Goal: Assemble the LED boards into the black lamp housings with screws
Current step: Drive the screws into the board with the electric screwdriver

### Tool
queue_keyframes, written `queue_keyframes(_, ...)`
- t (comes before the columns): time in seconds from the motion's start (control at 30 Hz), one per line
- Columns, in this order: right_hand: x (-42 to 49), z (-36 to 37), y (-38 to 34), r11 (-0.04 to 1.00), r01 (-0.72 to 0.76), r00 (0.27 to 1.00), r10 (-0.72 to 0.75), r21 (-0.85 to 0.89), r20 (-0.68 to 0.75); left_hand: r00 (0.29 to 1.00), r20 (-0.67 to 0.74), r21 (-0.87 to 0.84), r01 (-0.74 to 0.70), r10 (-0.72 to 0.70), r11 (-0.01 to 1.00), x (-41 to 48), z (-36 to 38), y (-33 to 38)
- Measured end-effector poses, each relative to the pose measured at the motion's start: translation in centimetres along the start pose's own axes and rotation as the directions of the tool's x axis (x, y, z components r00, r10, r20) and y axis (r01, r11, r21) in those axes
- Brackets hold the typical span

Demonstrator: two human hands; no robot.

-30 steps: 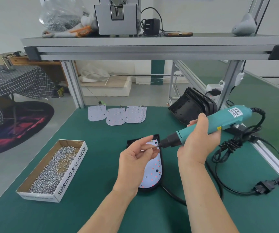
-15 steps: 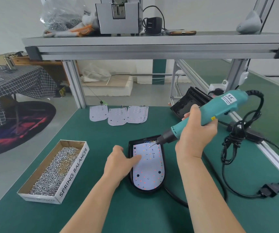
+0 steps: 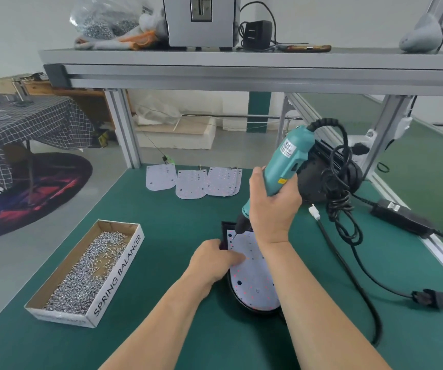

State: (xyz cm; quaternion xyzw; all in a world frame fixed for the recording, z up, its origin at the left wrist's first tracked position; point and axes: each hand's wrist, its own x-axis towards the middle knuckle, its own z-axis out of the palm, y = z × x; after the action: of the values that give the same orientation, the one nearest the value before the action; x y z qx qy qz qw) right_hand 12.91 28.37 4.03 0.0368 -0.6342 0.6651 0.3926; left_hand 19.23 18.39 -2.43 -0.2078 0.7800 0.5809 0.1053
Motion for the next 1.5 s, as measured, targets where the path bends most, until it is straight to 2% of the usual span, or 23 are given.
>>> queue_keyframes(0.57,-0.4,1.2,1.5,0.997,0.044,0.995,-0.038,-0.062,0.088,1.000,0.002,-0.040,-0.029,0.029,0.999,0.5,0.2,-0.5)
queue_keyframes(0.8,-0.6,1.5,1.6,0.995,-0.003,0.987,0.019,-0.101,0.160,0.999,-0.004,-0.037,-0.034,0.034,0.999,0.3,0.3,-0.6)
queue_keyframes(1.0,-0.7,0.1,1.1,1.000,-0.004,0.991,0.008,-0.029,0.132,0.999,0.018,-0.046,-0.029,0.029,0.999,0.3,0.1,-0.4)
queue_keyframes(1.13,2.2,-2.4,0.2,0.996,-0.071,0.997,0.072,0.047,-0.019,0.999,0.035,-0.044,-0.034,0.036,0.998,0.3,0.0,-0.4)
queue_keyframes(1.23,5.3,-6.2,1.3,0.989,-0.106,0.992,0.098,-0.100,-0.084,0.998,0.044,-0.042,-0.038,0.040,0.998,0.1,-0.1,-0.3)
queue_keyframes(1.33,7.9,-11.1,3.4,0.919,-0.166,0.984,0.130,-0.358,-0.122,0.998,0.050,-0.061,-0.041,0.044,0.997,0.1,-0.1,-0.2)
queue_keyframes(1.4,9.4,-14.3,4.8,0.809,-0.238,0.971,0.184,-0.537,-0.153,0.997,0.056,-0.066,-0.040,0.044,0.997,0.1,-0.2,-0.2)
queue_keyframes(1.5,11.2,-18.5,6.2,0.591,-0.334,0.920,0.373,-0.735,-0.118,0.997,0.063,-0.079,-0.042,0.047,0.996,0.3,-0.3,-0.4)
